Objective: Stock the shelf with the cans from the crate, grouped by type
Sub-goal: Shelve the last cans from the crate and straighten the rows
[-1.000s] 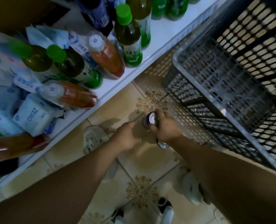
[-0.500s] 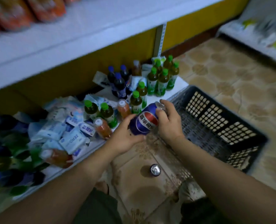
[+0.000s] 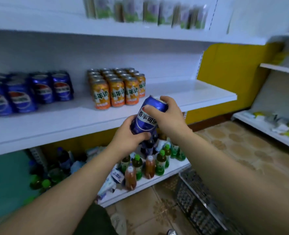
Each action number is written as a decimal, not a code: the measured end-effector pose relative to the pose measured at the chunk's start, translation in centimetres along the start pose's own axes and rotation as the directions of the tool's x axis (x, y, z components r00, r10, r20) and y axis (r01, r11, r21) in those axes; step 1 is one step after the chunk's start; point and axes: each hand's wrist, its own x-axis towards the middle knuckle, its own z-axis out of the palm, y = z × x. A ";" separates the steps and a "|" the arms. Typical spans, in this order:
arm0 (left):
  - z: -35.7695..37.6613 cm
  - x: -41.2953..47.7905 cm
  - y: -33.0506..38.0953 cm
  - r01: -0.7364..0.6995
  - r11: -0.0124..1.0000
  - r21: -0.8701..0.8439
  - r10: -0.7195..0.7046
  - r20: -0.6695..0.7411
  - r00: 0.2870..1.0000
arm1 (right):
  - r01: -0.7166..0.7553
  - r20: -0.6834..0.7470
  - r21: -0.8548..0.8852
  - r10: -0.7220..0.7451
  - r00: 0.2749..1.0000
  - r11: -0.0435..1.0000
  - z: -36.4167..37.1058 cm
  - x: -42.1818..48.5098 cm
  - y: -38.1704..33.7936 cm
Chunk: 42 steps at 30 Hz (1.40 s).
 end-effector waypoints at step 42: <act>-33.8 -1.5 -9.5 0.469 0.168 0.867 -0.189 -0.439 0.879 | 0.238 0.438 -0.063 -0.188 0.879 0.969 34.3 9.3 -6.3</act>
